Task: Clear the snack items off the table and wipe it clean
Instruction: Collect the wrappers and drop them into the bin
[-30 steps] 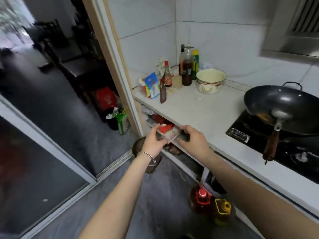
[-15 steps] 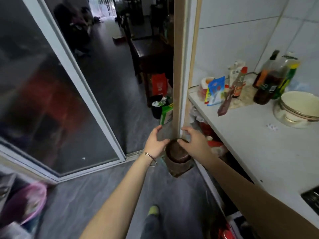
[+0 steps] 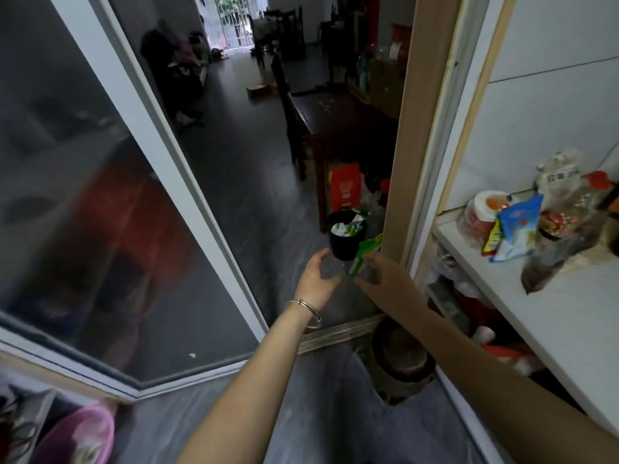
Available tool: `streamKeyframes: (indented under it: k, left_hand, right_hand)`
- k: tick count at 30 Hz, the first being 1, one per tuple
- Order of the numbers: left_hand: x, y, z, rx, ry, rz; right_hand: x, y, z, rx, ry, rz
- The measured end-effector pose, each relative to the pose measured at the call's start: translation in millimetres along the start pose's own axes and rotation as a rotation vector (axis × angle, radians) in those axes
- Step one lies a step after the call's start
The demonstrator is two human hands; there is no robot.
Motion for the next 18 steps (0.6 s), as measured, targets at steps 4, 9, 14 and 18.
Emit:
streamKeyframes:
  k: [4,9,14,18]
  left_hand:
    - [2,15,51,0.004,0.009,0.013]
    - [5,22,118,-0.004,0.032,0.0]
    - [-3,31,196,-0.039,0.045,-0.036]
    - [-9,37,252,-0.076,0.08,-0.096]
  right_hand:
    - [8,-9,52,0.001,-0.007,0.017]
    - [4,-14,125,0.01,-0.019,0.044]
    - [1,-15,215,0.032,0.01,0.008]
    - [-5,-11,287,0.058,-0.003,0.015]
Point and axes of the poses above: each hand's wrist, its own z-axis towards the middle knuckle, its own y-axis out of the back of the hand, x = y × z, the point moved 6 cm from there along z, towards the middle knuckle, and after that the axes turned 1 degree about y, right-handed, at the moved point
